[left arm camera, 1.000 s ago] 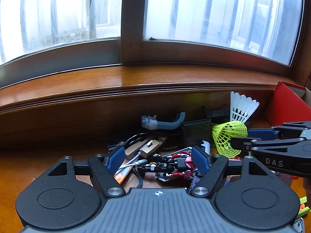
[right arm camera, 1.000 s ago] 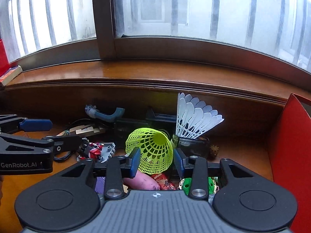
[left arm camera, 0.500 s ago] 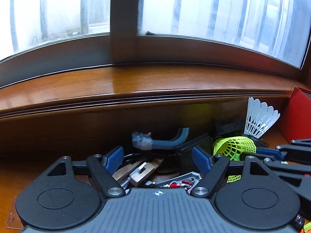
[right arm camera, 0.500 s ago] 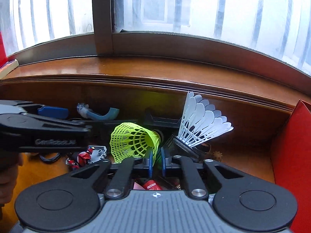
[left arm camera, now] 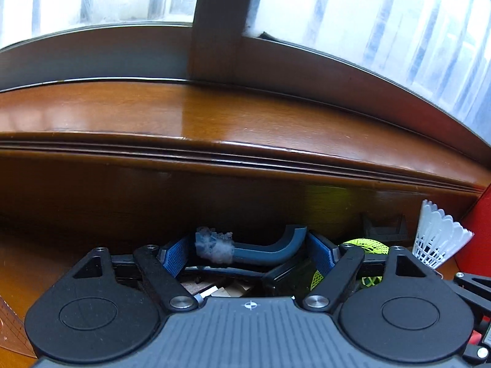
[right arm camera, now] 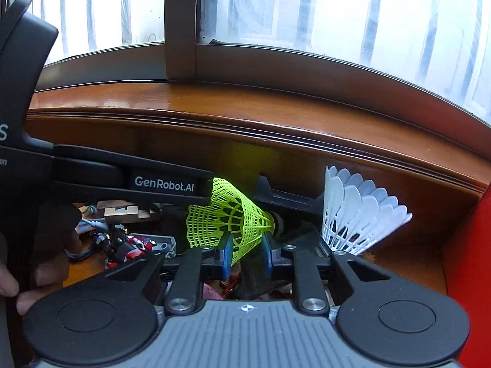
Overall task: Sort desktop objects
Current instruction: 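Close right tool on yellow-green plastic shuttlecock while left tool grasps blue curved handle, then carry yellow shuttlecock with right tool while left tool carries blue handle to box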
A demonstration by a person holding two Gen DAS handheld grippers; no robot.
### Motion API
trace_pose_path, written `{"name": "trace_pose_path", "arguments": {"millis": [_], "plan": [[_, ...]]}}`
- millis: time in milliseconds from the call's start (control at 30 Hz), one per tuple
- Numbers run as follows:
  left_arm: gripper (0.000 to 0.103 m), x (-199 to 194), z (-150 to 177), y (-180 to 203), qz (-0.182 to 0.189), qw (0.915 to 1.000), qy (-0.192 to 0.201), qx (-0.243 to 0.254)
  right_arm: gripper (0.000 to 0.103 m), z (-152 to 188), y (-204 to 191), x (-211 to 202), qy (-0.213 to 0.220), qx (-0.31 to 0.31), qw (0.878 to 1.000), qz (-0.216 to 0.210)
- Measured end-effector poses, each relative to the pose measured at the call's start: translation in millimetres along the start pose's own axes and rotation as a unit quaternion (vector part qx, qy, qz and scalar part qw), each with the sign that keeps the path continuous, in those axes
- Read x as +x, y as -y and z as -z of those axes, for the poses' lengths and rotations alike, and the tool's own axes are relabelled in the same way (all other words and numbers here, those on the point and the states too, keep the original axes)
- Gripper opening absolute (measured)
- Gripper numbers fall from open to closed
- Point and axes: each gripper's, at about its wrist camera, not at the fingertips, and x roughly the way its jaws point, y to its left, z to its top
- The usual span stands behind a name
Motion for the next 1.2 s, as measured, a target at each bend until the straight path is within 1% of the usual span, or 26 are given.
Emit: {"name": "trace_pose_path", "arguments": {"millis": [67, 100, 133, 167, 233, 400, 567, 633, 733, 900, 1033, 1200], "plan": [[0.073, -0.9, 1.7, 1.3, -0.003, 1.0, -0.001, 0.006, 0.019, 1.0, 0.0, -1.4, 0.002, 0.002, 1.0, 0.005], [0.072, -1.8, 2.8, 1.9, -0.003, 0.9999, -0.002, 0.01, 0.018, 1.5, 0.3, -2.3, 0.002, 0.003, 1.0, 0.007], [0.072, -4.6, 3.9, 2.0, -0.004, 0.9999, 0.0, 0.012, 0.015, 1.7, 1.0, -3.5, 0.003, 0.006, 1.0, 0.011], [0.072, -8.6, 5.0, 1.7, -0.004, 0.9999, 0.003, 0.012, 0.006, 1.9, 2.4, -5.5, 0.004, 0.008, 1.0, 0.013], [0.072, -16.6, 7.2, 1.3, -0.006, 0.9999, 0.01, 0.012, 0.002, 2.1, 6.0, -11.3, 0.008, 0.017, 1.0, 0.01], [0.072, -37.7, 12.7, 0.6, -0.009, 0.9995, 0.027, 0.013, 0.002, 4.3, 10.3, -30.6, 0.02, 0.028, 0.999, 0.002], [0.072, -63.1, 18.3, 9.8, -0.005, 0.9989, 0.034, 0.033, 0.002, 5.5, 13.1, -52.7, 0.034, 0.041, 0.999, -0.009], [0.072, -71.3, 20.7, 14.9, -0.003, 0.9986, 0.034, 0.041, 0.002, -2.6, 5.8, -49.6, 0.04, 0.043, 0.998, -0.005], [0.072, -84.2, 24.1, 22.8, 0.0, 0.998, 0.039, 0.05, 0.002, -2.1, 7.4, -64.5, 0.048, 0.049, 0.998, -0.002], [0.072, -105.3, 14.1, 27.3, 0.011, 0.9957, 0.052, 0.075, 0.002, 0.5, 14.3, -98.0, 0.071, 0.063, 0.995, 0.011], [0.072, -125.4, 15.5, 44.7, 0.024, 0.9926, 0.066, 0.099, 0.002, 5.7, 23.6, -129.2, 0.09, 0.077, 0.993, 0.024], [0.072, -151.2, 19.5, 69.8, 0.049, 0.9883, 0.079, 0.121, 0.002, 21.4, 38.2, -168.4, 0.108, 0.1, 0.988, 0.044]]}}
